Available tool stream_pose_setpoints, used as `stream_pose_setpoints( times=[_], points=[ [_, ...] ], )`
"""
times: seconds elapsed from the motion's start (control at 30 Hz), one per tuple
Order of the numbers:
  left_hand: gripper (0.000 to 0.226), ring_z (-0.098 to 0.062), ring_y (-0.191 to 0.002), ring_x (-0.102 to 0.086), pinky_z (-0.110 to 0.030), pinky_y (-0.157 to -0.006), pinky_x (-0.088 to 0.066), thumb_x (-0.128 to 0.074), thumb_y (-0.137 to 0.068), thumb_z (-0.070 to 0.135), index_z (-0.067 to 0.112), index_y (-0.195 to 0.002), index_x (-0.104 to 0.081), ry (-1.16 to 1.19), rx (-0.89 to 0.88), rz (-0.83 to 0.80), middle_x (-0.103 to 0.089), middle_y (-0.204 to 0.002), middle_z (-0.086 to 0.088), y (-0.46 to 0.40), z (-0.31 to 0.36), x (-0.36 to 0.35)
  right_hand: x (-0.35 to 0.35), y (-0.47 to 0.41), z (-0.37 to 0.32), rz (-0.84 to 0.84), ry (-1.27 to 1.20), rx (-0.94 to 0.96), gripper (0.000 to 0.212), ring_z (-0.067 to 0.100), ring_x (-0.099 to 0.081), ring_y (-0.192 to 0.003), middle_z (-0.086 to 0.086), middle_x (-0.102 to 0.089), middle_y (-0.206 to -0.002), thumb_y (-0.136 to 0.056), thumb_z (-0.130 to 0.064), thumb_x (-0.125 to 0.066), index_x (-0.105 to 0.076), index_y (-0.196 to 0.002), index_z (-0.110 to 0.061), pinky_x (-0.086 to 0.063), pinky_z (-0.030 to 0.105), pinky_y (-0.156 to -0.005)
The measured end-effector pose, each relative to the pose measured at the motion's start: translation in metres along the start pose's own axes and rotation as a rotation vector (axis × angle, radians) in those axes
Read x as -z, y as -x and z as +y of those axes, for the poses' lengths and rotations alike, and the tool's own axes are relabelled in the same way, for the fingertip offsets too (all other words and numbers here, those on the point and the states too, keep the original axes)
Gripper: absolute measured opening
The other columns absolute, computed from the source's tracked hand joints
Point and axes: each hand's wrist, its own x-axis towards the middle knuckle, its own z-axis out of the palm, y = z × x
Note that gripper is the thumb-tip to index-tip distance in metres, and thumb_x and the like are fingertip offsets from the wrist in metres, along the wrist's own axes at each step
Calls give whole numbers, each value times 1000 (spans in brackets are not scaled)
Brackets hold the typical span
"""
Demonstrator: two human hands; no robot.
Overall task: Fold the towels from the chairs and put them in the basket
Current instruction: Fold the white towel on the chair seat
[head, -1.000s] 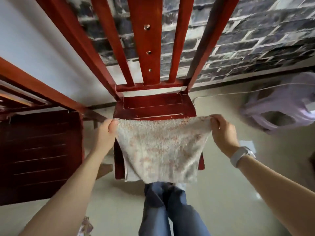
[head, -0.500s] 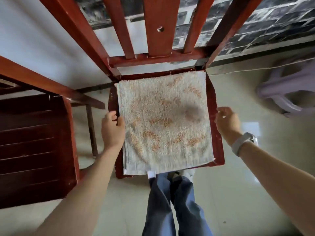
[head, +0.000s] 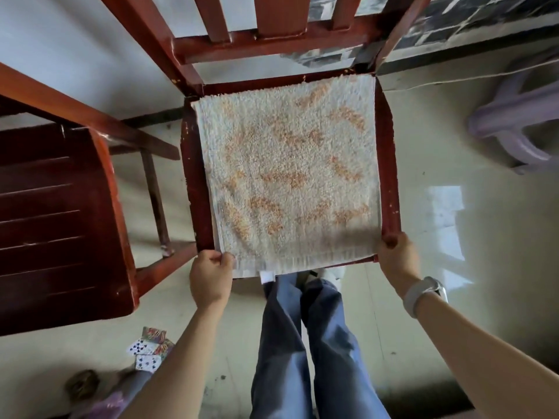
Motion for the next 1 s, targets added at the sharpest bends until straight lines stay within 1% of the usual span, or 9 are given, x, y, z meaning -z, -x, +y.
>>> stream_pose_setpoints(
  times=[0.1,0.27,0.4,0.57,0.67,0.77,0.87,0.93,1.0],
  points=[
    [11,-19,-77,-53,-26,-71,-36,-60,-86,18,7,-85,-59,120,1,3,-60,-80,-4,2,-1,8,3,7,1,4,-34,10,2,32,-53,-76,16,-59,-87,-90,-11,-45,-46,-90,-11,-41,35,-66],
    [11,-21,-82,-57,-28,-77,-42,-61,-86,17,7,-89,-58,286,40,-38,-63,-86,-11,9,-19,21,5,19,3,96,-155,93,5,28,-48,-71,3,-51,-75,-93,-9,-40,-40,-92,-14,-38,35,-63],
    [9,-25,-82,-59,-28,-74,-39,-61,-86,16,8,-86,-57,289,80,-64,-65,-87,-18,11,-32,20,-3,19,9,50,-235,27,5,27,-51,-71,17,-55,-85,-93,-7,-40,-42,-92,-11,-43,37,-66],
    [10,-34,-87,-63,-40,-84,-46,-61,-86,15,6,-88,-58,213,66,-69,-66,-90,-19,7,-32,12,-10,13,12,54,-207,-36,5,31,-54,-80,16,-54,-88,-93,-5,-41,-44,-93,-9,-43,42,-72],
    [8,-24,-79,-64,-40,-81,-48,-58,-88,14,7,-88,-55,265,44,-42,-65,-85,-15,10,-26,11,-9,13,9,127,-185,-10,14,35,-53,-87,17,-53,-95,-93,-2,-38,-47,-104,1,-43,45,-77],
    [7,-1,-57,-61,-24,-61,-52,-56,-89,12,13,-83,-52,418,5,6,-60,-75,-1,18,-22,17,-5,19,2,199,-195,86,20,33,-52,-88,21,-56,-103,-93,-1,-34,-48,-107,3,-44,37,-75],
    [14,-7,-57,-60,-10,-53,-48,-56,-90,10,19,-79,-54,505,-11,39,-59,-74,1,23,-26,23,2,25,-1,250,-216,157,21,20,-48,-69,15,-52,-97,-94,-1,-33,-47,-107,4,-37,7,-53],
    [7,-3,-55,-61,-17,-58,-50,-56,-89,8,12,-83,-54,463,-16,-1,-60,-74,-1,26,-31,21,3,26,2,266,-224,156,21,13,-47,-67,15,-51,-97,-94,-1,-32,-48,-108,5,-35,1,-52],
    [4,-17,-63,-64,-29,-66,-48,-56,-89,8,5,-88,-53,357,-20,-58,-60,-77,-6,27,-34,15,0,24,8,249,-229,103,24,27,-53,-78,20,-56,-102,-95,-3,-31,-48,-110,4,-42,9,-64]
  ],
)
